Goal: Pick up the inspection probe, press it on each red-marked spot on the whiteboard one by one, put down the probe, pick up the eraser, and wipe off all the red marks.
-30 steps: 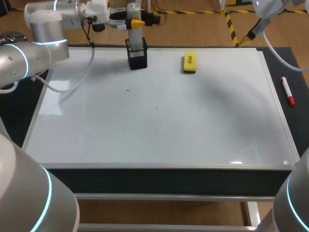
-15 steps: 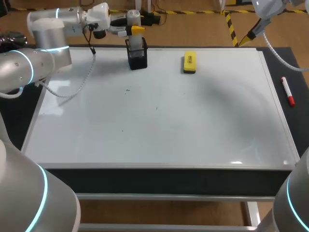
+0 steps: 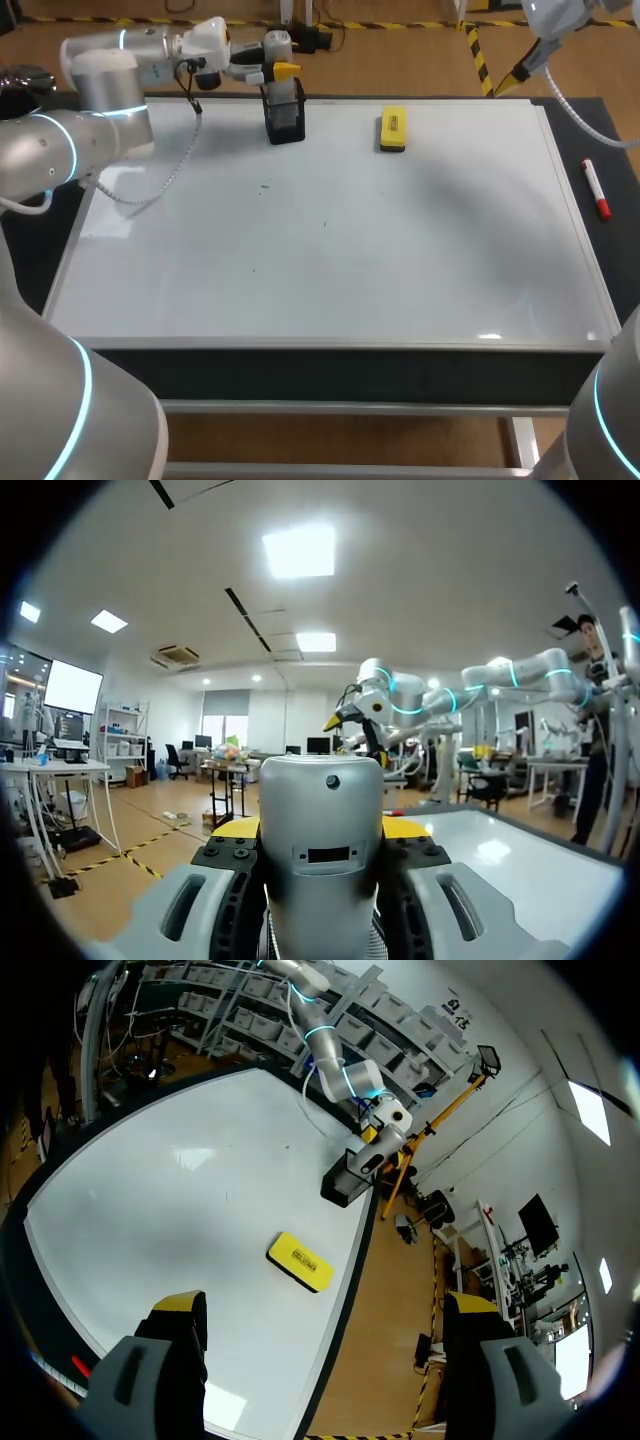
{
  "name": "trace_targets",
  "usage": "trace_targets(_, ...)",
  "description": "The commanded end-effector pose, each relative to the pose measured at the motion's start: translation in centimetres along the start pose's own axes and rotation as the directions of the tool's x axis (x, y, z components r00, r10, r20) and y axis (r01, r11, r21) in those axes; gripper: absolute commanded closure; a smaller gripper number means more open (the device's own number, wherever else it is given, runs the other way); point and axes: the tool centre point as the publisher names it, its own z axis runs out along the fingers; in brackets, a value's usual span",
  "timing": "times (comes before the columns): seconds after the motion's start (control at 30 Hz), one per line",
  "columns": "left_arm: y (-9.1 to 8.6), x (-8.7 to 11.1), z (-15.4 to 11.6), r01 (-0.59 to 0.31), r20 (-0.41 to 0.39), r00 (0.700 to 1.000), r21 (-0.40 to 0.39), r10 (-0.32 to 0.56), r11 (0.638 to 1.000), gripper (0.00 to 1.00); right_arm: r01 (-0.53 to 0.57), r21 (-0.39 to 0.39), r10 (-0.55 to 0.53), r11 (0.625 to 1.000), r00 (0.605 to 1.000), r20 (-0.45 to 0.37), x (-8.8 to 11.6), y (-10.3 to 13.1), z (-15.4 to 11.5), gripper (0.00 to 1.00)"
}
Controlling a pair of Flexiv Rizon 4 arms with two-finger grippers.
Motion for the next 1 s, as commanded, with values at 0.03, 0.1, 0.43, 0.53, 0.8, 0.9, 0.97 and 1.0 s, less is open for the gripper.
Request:
trace_targets(0.03,0.5,-0.5,0.2,0.009,-0.012,1.000,0.007,-0.009,1.000,1.00,0.001,0.002,-0.001,1.000,1.000,-0.004,0.0,0.0,-0.1,0.00)
trace_targets(0.1,0.7,-0.7,0.1,0.015,-0.009,1.000,0.009,-0.015,1.000,1.00,0.001,0.002,-0.001,1.000,1.000,-0.004,0.0,0.0,-0.1,0.00)
trace_targets(0.43,1.3,-0.7,0.1,0.019,-0.010,1.000,0.009,-0.019,1.000,1.00,0.001,0.002,-0.001,1.000,1.000,-0.004,0.0,0.0,-0.1,0.00)
trace_targets(0.53,1.4,-0.8,0.1,0.026,-0.007,1.000,0.010,-0.026,1.000,1.00,0.001,0.002,-0.001,1.000,1.000,-0.004,0.0,0.0,-0.1,0.00)
trace_targets(0.8,1.4,-0.6,0.1,0.034,0.003,0.999,0.009,-0.034,0.999,0.72,0.001,0.002,-0.001,1.000,1.000,-0.004,0.0,0.0,-0.1,0.00)
trace_targets(0.9,1.6,-0.7,0.1,0.039,0.002,0.999,0.007,-0.039,0.999,0.19,0.001,0.002,-0.001,1.000,1.000,-0.004,0.0,0.0,-0.1,0.00)
trace_targets(0.97,1.7,-0.6,0.1,0.042,0.003,0.999,0.007,-0.043,0.999,0.09,0.001,0.002,-0.001,1.000,1.000,-0.004,0.0,0.0,-0.1,0.00)
trace_targets(1.0,1.7,-0.5,0.2,0.044,0.004,0.999,0.006,-0.044,0.999,0.00,0.001,0.002,-0.001,1.000,1.000,-0.004,0.0,0.0,-0.1,0.00)
